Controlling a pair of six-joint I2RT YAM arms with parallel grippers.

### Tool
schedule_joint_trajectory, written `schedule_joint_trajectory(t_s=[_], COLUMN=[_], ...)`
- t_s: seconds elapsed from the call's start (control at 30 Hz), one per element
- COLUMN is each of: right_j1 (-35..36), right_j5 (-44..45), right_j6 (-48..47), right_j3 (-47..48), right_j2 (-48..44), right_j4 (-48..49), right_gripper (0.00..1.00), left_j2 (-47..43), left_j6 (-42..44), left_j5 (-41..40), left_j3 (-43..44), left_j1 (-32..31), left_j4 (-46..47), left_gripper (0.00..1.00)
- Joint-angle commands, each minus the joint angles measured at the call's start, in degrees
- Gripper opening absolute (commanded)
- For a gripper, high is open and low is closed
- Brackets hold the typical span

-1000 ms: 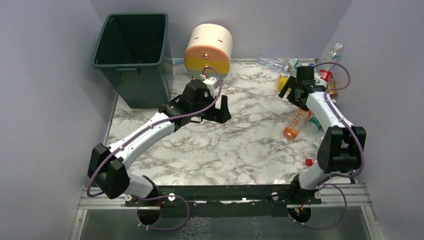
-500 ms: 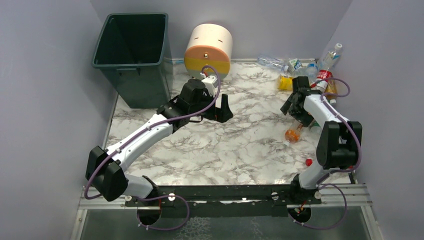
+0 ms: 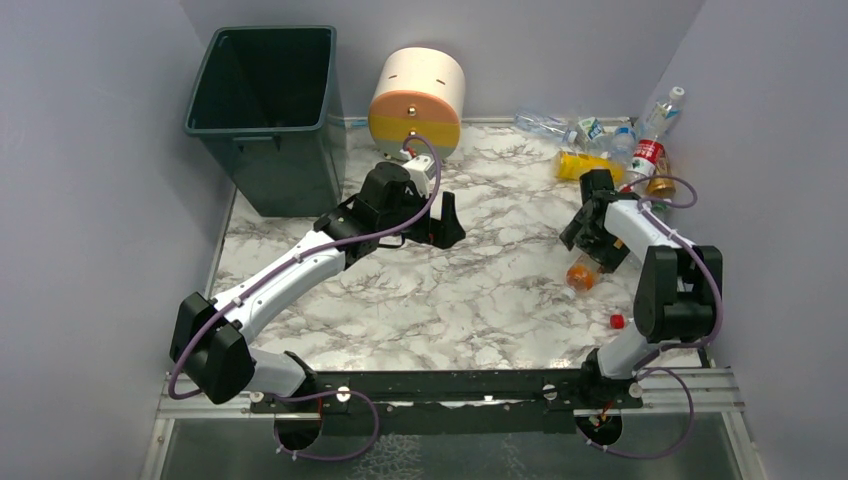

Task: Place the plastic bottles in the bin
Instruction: Pick up the plastic bottle at the center of the board.

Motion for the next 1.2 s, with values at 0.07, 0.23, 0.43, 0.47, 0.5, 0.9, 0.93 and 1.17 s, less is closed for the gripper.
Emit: schedule_joint_trajectory(t_s=[0.07,0.23,0.43,0.47,0.5,0.9,0.93,1.17], right_j1=[-0.14,-0.23,-0.23,-0.23,-0.23,-0.15,-0.14,1.43], right_j5=[-1.12,-2.63,-6.49,-7.06,-7.59,-21.39,-22.98,-33.59], right_j6=[1.74,0.91,-2.04,-2.64,-3.10,-13.75,-14.50,-17.21], right_j3=[-1.10,-1.74,-2.37,-2.74,-3.07,-4.70,-4.70,-4.88], right_j2=[2.93,4.53,4.22,3.69,3.05,-5.49,-6.43,-12.09], right_j4=[1.55,3.95,7.36,8.36,9.08,17.98,18.56,21.65], right_gripper=[0.98,0.88,0.63,0.61,0.59,0.45,0.44,0.43], left_j2=[-1.93,-2.50,-2.11,-2.09,-1.92,-1.51,-1.38,-0.02], left_j6=[-0.13,-0.34,-0.47,-0.57,-0.65,-0.25,-0.32,-1.76], left_j5=[1.01,0.54,0.63,0.59,0.55,-2.57,-2.81,-3.23], left_j3=[-0.32,-0.84,-0.92,-0.89,-0.73,1.04,1.43,3.54], left_j1=[-0.24,-0.24,-0.24,-0.27,-0.20,-0.24,-0.24,-0.24], left_j4=[1.39,1.20,1.19,1.09,1.06,-0.79,-0.92,-1.01], left_gripper=[0.99,0.99,0.99,0.99,0.99,0.99,0.99,0.99])
